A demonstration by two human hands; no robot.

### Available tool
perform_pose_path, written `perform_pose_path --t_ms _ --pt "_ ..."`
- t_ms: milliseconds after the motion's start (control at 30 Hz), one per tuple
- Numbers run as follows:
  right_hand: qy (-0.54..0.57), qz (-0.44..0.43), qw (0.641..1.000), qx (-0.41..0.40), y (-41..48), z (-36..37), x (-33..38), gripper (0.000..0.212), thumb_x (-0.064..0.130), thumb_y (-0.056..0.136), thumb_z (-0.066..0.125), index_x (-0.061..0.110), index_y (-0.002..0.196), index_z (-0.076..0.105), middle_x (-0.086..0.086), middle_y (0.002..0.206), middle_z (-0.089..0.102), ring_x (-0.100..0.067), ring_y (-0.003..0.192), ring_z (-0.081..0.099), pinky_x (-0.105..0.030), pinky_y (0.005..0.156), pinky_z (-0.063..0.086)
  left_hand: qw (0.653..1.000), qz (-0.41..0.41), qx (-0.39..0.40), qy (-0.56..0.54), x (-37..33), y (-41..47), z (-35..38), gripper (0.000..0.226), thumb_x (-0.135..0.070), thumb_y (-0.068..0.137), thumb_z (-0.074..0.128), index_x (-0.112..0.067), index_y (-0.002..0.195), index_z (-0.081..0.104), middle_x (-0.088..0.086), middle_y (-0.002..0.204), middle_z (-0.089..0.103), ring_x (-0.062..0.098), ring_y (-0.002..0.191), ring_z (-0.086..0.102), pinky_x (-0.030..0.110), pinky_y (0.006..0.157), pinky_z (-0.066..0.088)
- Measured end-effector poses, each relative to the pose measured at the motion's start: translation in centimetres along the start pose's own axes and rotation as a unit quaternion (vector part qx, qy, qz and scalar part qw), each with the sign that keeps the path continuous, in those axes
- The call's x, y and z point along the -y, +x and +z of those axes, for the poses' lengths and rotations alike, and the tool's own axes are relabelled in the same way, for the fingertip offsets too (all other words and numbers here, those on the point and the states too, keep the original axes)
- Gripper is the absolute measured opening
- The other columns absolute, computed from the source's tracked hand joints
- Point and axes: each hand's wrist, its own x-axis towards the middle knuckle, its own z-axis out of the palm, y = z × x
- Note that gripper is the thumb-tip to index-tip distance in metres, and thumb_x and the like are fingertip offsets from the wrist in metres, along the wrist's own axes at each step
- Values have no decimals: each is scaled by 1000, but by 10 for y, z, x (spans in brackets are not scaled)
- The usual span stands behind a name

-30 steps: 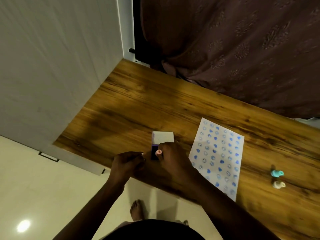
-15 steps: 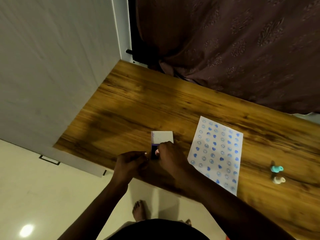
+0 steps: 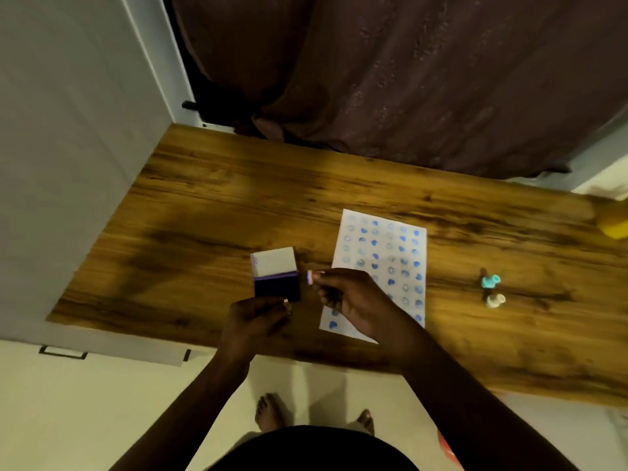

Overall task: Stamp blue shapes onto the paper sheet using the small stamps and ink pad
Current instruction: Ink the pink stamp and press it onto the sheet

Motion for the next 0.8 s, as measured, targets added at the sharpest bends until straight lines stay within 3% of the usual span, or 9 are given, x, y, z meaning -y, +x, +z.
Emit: perform_pose_path --t_ms 67,167,267,400,567,633,700,800 --pt "93 13 995 -17 -18 -30 -4 18 8 88 77 -2 102 76 -11 81 74 -13 69 68 -22 66 58 1000 -20 8 -12 2 0 18 21 -2 81 79 -23 86 80 4 86 82 29 84 79 40 72 66" --pt "145 13 987 -74 -46 -74 -14 8 5 89 74 1 95 78 -13 81 74 -14 65 69 -22 62 60 998 -42 45 -13 5 -1 45 19 -19 68 87 -22 85 81 10 88 82 39 91 78 56 82 63" --pt "138 -18 984 -112 -73 -118 -27 8 9 83 79 5 89 81 -10 80 73 -12 64 67 -21 60 58 995 -72 66 31 10 4 73 15 -10 80 84 -23 73 84 9 80 83 39 88 77 56 87 62" --pt "93 -61 982 -155 -98 -161 -46 35 24 66 90 5 94 82 -12 84 74 -15 70 67 -23 62 56 990 -102 78 50 16 10 105 7 -6 79 85 -12 82 82 13 88 83 32 84 80 49 88 63" --pt "-21 -104 968 -226 -110 -181 -71 48 44 70 90 5 94 78 -27 94 76 -40 80 73 -43 73 57 989 -84 113 52 21 8 126 9 -10 76 87 -15 83 84 12 89 83 30 85 80 45 86 65" --pt "-84 -110 959 -248 -110 -180 -76 47 54 68 88 12 89 80 -13 87 80 -27 79 78 -35 66 61 989 -77 113 54 22 7 131 8 -8 78 86 -12 83 84 15 87 82 29 81 80 46 86 65" --pt "-187 -112 936 -277 -107 -178 -80 34 52 76 84 20 86 80 0 83 81 -13 76 77 -27 62 58 989 -75 108 61 22 6 135 7 -7 79 85 -13 82 84 16 85 82 30 80 80 45 86 65" --pt "-392 -116 855 -320 -101 -176 -81 23 50 88 73 27 89 77 14 77 74 -2 68 69 -21 57 53 990 -74 100 68 20 6 134 8 -10 78 87 -16 82 84 14 86 82 32 83 80 44 84 65"
